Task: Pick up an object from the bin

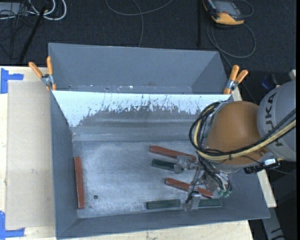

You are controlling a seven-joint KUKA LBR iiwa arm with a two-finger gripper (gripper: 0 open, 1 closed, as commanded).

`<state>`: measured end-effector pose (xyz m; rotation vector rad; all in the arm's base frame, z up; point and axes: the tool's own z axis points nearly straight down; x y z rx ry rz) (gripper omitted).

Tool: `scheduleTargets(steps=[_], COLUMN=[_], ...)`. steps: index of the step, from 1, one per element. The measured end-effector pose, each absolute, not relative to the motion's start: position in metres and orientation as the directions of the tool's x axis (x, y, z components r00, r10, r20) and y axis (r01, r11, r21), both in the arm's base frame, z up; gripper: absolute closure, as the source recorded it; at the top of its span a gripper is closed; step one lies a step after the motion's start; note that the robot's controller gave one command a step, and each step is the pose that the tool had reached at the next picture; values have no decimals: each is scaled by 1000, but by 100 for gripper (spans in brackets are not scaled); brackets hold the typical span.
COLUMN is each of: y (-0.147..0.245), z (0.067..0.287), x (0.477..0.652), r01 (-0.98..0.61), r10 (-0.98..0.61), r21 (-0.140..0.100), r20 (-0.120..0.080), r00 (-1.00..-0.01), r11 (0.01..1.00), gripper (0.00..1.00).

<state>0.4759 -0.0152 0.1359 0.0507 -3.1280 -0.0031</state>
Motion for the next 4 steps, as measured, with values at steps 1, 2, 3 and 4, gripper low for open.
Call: scheduleTargets(steps=[1,2,3,4], y=[-7,20,44,57], z=[67,72,74,72], x=[494,480,478,481], r01=[-33,-191,-237,-235], r10=[-33,-191,-237,-235], r21=[1,-3,-5,-3], r20=[5,-17,-23,-14], r00=[-999,-981,-971,-972], r11=[999,982,972,972], gripper=[0,0,0,0])
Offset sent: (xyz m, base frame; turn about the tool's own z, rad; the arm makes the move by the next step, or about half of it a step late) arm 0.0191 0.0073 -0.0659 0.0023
